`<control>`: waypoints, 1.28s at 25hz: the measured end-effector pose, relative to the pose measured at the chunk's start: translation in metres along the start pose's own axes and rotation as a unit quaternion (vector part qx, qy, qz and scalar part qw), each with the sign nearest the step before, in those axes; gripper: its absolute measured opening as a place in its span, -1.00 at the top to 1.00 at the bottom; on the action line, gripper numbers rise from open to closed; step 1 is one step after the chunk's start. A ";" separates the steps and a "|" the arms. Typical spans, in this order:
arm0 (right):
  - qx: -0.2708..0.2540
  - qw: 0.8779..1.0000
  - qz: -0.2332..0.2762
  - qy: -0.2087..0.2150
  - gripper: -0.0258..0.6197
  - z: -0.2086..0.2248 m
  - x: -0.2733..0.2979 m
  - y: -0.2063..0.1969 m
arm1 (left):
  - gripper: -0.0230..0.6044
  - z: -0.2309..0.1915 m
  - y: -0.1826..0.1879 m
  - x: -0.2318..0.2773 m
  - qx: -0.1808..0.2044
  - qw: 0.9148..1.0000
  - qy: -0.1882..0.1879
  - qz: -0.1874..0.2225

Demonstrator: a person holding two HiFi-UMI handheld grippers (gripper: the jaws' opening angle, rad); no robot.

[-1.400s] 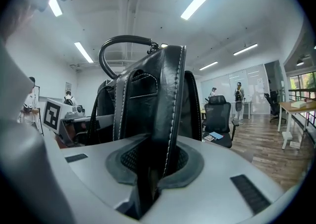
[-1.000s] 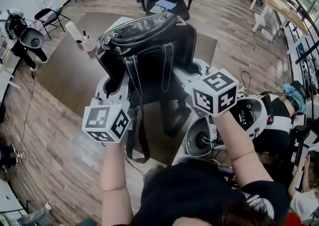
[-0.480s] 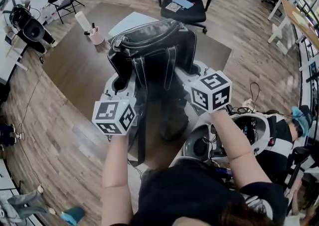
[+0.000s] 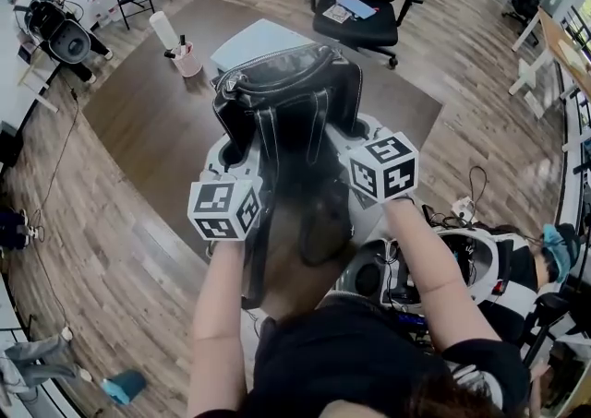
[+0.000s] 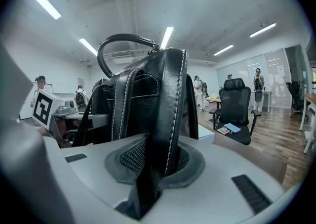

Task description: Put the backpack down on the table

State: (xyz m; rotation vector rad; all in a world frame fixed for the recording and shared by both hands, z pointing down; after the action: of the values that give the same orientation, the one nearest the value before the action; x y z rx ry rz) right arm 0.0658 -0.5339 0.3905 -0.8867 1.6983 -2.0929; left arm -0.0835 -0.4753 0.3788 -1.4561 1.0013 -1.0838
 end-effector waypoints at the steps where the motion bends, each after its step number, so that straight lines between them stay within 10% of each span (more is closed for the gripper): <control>1: 0.001 1.000 -0.002 0.001 0.66 0.002 0.004 -0.002 | 0.68 -0.002 -0.003 0.002 -0.002 1.000 0.003 -0.002; 32: 0.043 0.999 -0.013 0.024 0.31 0.021 -0.006 -0.043 | 0.34 0.002 -0.040 -0.005 -0.010 1.000 -0.008 -0.011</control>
State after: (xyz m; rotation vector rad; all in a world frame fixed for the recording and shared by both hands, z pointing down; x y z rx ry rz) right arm 0.0898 -0.5361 0.4327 -0.8440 1.6155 -2.2042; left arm -0.0810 -0.4650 0.4178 -1.4926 0.9881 -1.0793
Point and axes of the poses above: the fingertips, and each gripper's own axes: x forward along the fingers, z to its right, y out of its top, the point moved 3 cm from there along -x, backward along the fingers, and after that the axes turned 1 degree about x, right-handed, at the moved point
